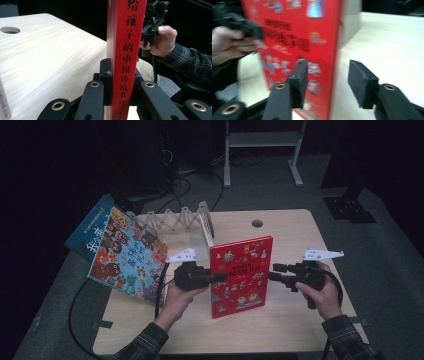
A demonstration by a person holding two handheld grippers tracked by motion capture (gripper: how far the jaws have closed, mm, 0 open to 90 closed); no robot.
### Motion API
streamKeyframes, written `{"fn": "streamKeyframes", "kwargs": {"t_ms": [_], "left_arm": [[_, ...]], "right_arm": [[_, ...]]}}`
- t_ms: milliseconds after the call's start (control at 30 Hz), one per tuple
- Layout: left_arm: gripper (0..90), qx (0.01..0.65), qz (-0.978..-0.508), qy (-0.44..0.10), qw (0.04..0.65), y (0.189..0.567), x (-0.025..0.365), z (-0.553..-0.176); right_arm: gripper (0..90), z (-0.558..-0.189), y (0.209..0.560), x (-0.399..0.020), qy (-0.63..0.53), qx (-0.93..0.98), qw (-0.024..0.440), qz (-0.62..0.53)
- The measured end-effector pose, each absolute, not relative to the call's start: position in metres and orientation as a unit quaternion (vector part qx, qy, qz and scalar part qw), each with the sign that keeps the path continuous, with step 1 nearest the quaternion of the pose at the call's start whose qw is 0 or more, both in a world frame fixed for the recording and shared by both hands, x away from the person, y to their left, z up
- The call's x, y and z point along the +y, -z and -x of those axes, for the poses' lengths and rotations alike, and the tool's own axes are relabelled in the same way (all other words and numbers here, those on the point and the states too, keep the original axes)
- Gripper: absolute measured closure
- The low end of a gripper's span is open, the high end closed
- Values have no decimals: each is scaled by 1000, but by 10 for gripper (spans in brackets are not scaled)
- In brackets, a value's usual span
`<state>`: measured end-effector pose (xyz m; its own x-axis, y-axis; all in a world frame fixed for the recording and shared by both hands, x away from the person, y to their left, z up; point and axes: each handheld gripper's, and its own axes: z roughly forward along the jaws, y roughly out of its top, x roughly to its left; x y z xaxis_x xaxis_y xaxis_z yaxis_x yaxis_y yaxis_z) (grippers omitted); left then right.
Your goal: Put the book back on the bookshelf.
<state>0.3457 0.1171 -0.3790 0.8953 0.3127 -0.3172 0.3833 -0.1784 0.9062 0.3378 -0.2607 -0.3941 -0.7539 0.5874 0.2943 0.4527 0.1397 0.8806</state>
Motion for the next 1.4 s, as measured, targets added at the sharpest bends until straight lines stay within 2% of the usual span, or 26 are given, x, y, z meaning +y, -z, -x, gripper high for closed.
{"fn": "streamKeyframes", "kwargs": {"t_ms": [133,233,300,533,733,967,1400], "left_arm": [[793,233,-765,21,601,373,124,-344],[794,240,-761,12,603,366,131,-343],[793,246,-755,3,607,361,138,-342],[793,268,-740,-26,617,348,161,-342],[793,294,-722,-61,623,336,186,-344],[793,327,-699,-97,628,326,220,-344],[793,390,-664,-162,618,319,261,-344]], "right_arm": [[346,-348,409,-268,-524,744,119,-397],[304,-358,426,-271,-458,756,160,-440],[295,-365,439,-273,-413,762,170,-468],[254,-379,459,-281,-344,761,188,-517],[227,-384,472,-281,-310,776,183,-518],[70,-383,487,-279,-331,764,214,-511],[47,-384,487,-279,-327,761,214,-517]]}}
